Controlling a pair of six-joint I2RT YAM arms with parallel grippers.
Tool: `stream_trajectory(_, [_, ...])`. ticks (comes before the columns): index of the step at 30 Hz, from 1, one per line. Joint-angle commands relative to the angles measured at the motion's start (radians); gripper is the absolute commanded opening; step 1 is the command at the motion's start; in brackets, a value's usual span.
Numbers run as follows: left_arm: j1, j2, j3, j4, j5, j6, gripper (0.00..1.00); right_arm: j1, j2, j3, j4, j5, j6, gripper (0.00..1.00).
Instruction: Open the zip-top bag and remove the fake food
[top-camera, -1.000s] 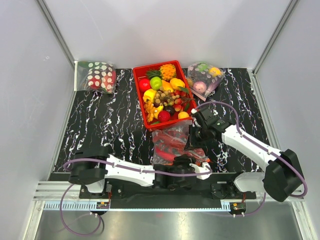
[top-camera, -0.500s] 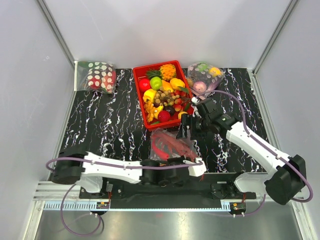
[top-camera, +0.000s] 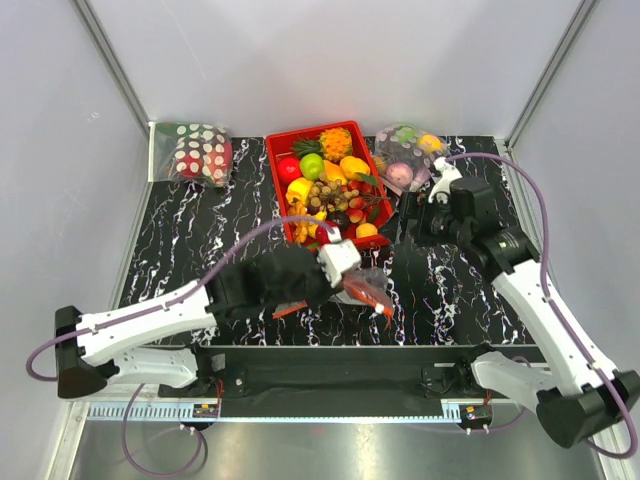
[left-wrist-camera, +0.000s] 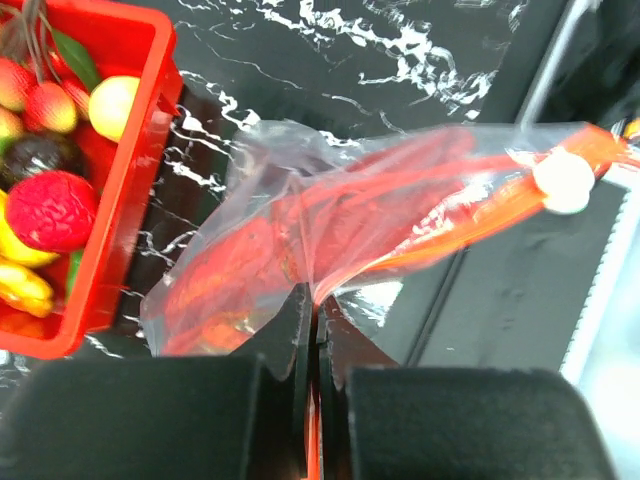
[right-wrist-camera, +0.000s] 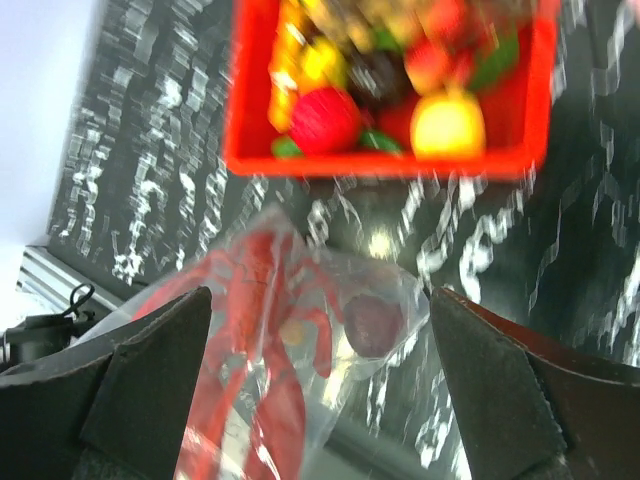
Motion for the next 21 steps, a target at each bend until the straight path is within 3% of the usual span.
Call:
stream_trajectory(1, [0.152, -0.032, 0.081, -0.057, 0.367, -0.104, 0.0, 0.0, -0.098, -0.051, 0.146, -0.071, -0.122, 0.97])
stream_trajectory(12, [0.502, 0.008, 0.14, -0.07, 1.005, -0.193, 0.0, 0.0, -0.299, -0.256, 0.449, -0.371, -0.156, 0.94])
stream_trajectory(21, [0.573, 0.013, 0.141, -0.064, 1.097, -0.181, 0.0, 0.0, -0.377, -0.352, 0.583, -0.486, -0.182, 0.93])
